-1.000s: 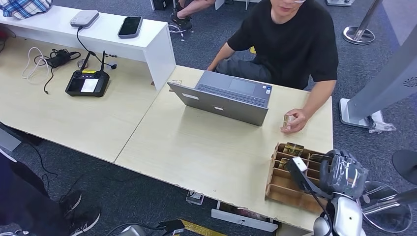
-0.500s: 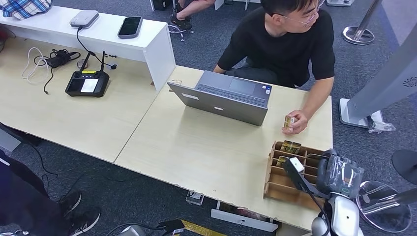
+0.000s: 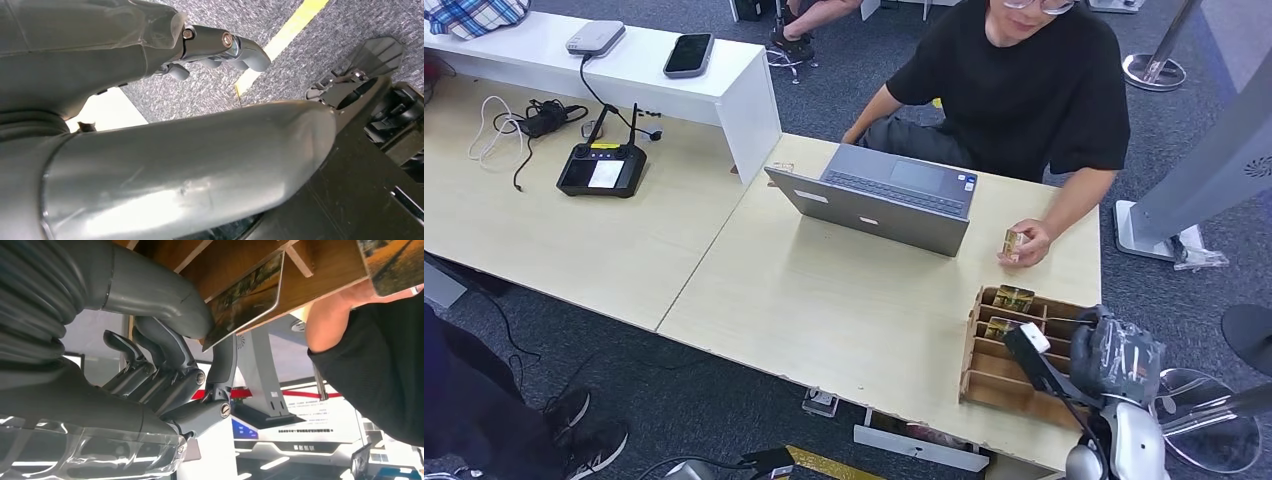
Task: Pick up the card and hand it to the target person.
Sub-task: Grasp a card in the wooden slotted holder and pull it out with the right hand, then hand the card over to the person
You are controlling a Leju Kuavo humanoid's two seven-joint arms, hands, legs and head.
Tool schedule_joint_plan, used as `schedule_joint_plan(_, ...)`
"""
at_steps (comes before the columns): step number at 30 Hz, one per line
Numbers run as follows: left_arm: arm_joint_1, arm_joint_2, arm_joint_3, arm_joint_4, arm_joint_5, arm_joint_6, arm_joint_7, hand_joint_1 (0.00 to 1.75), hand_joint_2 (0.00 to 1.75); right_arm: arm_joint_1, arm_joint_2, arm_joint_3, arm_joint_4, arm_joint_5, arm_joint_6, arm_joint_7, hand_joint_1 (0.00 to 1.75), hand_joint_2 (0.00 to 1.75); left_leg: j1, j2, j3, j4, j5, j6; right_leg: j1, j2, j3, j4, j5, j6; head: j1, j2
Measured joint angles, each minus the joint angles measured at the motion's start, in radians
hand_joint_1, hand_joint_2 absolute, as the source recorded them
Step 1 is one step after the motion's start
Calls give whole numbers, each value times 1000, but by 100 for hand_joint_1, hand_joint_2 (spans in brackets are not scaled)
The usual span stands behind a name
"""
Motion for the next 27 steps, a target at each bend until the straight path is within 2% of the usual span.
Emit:
schedule_joint_plan(6,3,3,0,0,1,0,0,0,0,16,-9,0,-31,-7,2,-1,171,175,0,0,0,0,0,0,0,0,0,0,0,0,0,0)
schedule_joint_plan(13,4,3,0,0,1,-4,0,0,0,49,-24,-1,-97,-105,21,-32,174,175,0,0,0,0,0,0,0,0,0,0,0,0,0,0)
schedule_joint_plan(18,4,4,0,0,1,-4,0,0,0,60,-29,-1,-120,-124,28,-41,174,175,0,0,0,0,0,0,0,0,0,0,0,0,0,0)
schedule_joint_plan(22,4,5,0,0,1,-4,0,0,0,105,-56,-3,-224,-195,43,-68,174,175,0,0,0,0,0,0,0,0,0,0,0,0,0,0)
schedule_joint_plan(27,5,7,0,0,4,-4,-1,0,0,126,-67,-5,-283,-266,53,-95,175,175,0,0,0,0,0,0,0,0,0,0,0,0,0,0)
